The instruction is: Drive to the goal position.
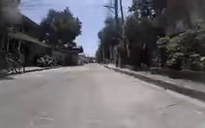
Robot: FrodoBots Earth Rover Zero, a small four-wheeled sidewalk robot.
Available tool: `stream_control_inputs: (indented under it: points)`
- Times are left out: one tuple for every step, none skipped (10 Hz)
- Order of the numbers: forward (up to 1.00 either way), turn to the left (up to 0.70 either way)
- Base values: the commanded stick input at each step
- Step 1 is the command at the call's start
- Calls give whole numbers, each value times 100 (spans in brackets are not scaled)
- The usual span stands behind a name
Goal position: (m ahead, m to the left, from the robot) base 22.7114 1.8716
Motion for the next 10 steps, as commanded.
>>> stream_control_inputs:
  points:
    - [100,1]
    - [100,1]
    - [100,1]
    - [100,1]
    - [100,1]
    - [100,1]
    - [100,1]
    - [100,1]
    - [100,1]
    - [100,1]
